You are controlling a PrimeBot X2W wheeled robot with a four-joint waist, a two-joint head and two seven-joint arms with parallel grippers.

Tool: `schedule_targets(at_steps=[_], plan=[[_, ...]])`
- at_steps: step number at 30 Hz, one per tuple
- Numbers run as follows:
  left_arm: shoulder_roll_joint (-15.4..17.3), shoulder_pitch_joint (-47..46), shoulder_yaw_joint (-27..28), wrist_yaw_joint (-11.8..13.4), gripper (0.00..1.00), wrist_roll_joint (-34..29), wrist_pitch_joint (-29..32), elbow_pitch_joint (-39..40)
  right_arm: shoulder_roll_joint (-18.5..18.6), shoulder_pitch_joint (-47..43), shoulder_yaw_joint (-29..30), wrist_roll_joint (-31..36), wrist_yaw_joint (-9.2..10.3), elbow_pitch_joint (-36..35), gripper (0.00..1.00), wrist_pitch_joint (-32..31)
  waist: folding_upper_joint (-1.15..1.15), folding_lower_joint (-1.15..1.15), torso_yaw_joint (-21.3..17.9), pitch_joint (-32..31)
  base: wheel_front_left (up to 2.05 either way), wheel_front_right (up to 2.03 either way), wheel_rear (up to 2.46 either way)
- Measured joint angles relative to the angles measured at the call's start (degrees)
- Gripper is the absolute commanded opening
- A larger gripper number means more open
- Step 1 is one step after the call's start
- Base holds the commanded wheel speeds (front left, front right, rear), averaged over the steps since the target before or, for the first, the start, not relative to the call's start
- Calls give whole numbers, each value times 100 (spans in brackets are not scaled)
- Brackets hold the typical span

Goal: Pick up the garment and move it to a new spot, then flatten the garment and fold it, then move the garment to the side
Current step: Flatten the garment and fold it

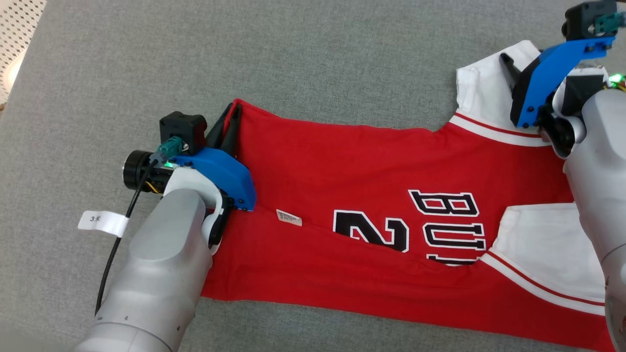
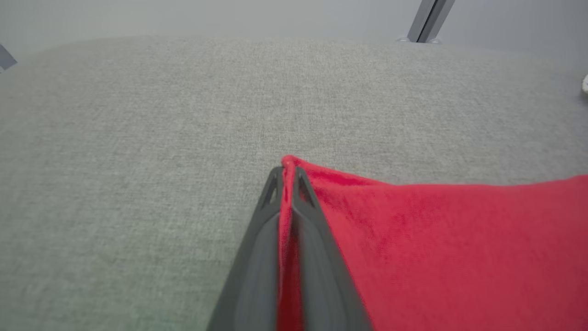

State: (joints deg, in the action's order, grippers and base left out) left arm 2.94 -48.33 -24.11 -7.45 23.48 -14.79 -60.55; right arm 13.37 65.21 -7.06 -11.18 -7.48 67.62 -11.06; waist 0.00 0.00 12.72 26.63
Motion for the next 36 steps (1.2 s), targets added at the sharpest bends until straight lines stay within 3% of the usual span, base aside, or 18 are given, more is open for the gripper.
schedule_targets(at_steps=[1,2,3,11,18,23,26,36], plan=[[4,-1,-74,0,0,48,-1,12,2,62,-14,-2,-1,22,98,-7,0,0,12,28,0,0,0],[-2,-1,-125,0,0,92,-1,11,0,97,-37,-3,0,53,35,-47,0,0,20,49,0,0,0],[1,-8,-166,0,0,137,-2,9,-3,106,-54,-9,0,60,0,-37,0,0,21,65,0,0,0],[-2,-107,-244,121,0,305,-19,-71,178,169,190,304,-2,87,0,1182,0,0,-33,87,0,0,0],[162,96,149,366,0,214,-20,508,86,162,731,738,-1,81,0,2429,0,0,-165,-96,0,0,0],[376,571,495,481,0,91,-20,858,-285,-193,876,790,-1,-326,0,2593,0,0,-389,-367,0,0,0],[501,876,692,569,0,-77,-20,1144,-350,-683,726,838,-2,-1044,0,2602,0,-1,-540,-556,0,0,0],[414,2295,1103,631,0,-380,-20,1455,-580,-3246,933,-281,-1,-2490,0,2602,0,-2,-867,-1388,0,0,0]])
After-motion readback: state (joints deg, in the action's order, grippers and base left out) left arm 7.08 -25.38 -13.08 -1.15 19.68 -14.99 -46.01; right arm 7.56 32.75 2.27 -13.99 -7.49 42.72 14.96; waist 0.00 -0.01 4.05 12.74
